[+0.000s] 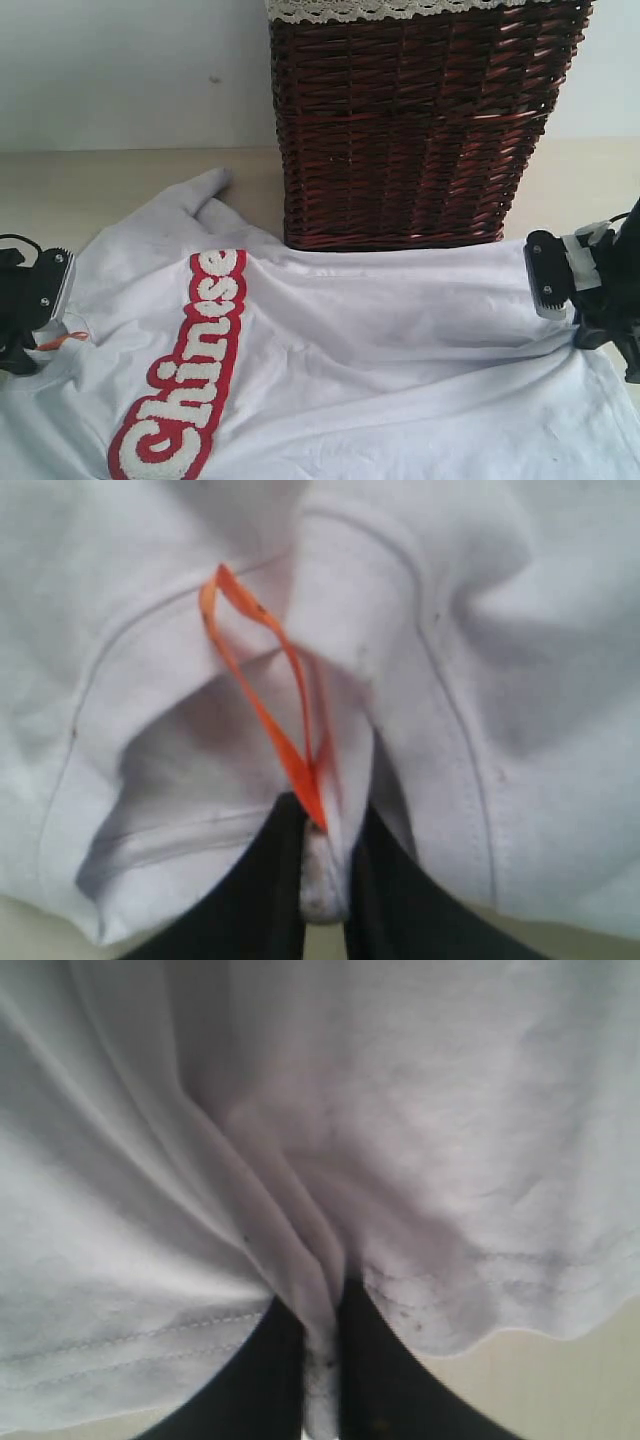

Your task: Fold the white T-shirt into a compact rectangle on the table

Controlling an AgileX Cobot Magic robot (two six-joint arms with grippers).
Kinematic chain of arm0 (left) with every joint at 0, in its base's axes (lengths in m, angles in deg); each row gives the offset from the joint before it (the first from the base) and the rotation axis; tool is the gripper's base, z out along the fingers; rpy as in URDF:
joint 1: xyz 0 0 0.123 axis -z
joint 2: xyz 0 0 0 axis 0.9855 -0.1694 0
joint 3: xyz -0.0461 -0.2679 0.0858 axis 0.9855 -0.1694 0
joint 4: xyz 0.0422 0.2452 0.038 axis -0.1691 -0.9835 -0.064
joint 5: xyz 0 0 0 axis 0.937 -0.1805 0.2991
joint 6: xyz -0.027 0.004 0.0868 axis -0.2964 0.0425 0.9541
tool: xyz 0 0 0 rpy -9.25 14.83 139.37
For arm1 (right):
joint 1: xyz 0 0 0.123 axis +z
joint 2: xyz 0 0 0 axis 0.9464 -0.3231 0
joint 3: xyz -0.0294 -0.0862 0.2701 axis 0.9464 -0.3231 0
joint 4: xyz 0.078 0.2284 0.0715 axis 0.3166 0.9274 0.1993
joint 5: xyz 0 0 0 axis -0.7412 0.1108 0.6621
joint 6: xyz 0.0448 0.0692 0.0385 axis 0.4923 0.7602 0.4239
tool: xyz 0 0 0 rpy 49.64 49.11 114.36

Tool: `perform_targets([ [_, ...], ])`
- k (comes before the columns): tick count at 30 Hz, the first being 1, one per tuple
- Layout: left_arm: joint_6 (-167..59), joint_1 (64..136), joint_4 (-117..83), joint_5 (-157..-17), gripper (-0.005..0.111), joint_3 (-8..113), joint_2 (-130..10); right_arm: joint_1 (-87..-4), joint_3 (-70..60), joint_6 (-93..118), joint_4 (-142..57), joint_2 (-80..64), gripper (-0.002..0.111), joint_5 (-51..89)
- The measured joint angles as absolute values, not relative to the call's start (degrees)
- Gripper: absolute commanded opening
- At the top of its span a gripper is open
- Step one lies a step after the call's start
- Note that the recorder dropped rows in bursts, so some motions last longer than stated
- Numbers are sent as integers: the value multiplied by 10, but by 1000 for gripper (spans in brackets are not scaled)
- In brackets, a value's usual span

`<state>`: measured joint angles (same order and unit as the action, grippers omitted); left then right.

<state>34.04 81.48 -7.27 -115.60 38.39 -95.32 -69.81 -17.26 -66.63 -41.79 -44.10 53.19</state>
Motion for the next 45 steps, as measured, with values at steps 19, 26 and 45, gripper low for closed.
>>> perform_targets([
  [19,300,815,-29,-1172,0,378,-849,-698,-176,-540,-415,-318,0,547],
  [26,229,815,-24,-1225,0,378,-715,-698,-176,-525,-407,-183,0,596],
  [45,-69,815,-32,-1217,0,378,-344,-698,-176,-346,-407,180,0,593],
])
